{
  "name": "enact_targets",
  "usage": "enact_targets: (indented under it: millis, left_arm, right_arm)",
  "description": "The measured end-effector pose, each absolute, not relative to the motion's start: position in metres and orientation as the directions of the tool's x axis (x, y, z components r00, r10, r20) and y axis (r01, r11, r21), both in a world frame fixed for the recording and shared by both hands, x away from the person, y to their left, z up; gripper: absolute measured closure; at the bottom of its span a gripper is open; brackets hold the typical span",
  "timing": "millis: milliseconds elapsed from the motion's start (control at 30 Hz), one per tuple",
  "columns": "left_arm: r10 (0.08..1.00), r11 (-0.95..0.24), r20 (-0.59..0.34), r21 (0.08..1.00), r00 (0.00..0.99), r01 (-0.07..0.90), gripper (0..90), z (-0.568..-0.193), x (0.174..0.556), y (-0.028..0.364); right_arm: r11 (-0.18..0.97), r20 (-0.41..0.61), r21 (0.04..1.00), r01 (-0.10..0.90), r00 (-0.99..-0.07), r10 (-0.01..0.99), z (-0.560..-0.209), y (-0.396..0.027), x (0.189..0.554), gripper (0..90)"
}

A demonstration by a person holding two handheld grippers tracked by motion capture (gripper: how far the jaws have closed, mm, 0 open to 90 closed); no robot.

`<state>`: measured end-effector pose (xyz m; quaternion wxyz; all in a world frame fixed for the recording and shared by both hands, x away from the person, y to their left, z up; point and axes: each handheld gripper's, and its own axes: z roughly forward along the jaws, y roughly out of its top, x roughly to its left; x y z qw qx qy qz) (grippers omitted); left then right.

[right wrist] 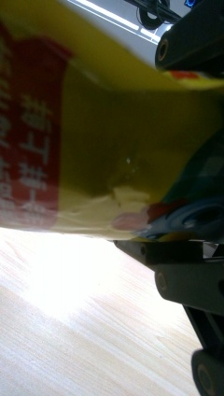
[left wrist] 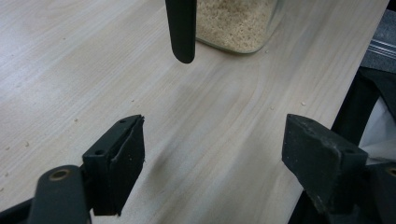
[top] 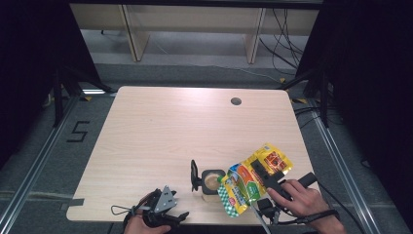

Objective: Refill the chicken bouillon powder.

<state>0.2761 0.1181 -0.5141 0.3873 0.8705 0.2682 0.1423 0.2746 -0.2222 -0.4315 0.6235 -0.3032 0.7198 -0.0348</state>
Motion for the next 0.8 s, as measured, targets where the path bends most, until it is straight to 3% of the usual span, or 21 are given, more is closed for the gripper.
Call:
enact_targets:
  millis: [800]
  left_arm:
    - [0.583, -0.555, 0.043, 0.75, 0.811, 0.36, 21.2, -0.5134, 0.2758, 0.1185]
  right_arm:
    - [0.811, -0.875, -0.429, -0.398, -0.039, -0.482, -0.4322, -0.2219, 0.2743, 44.6]
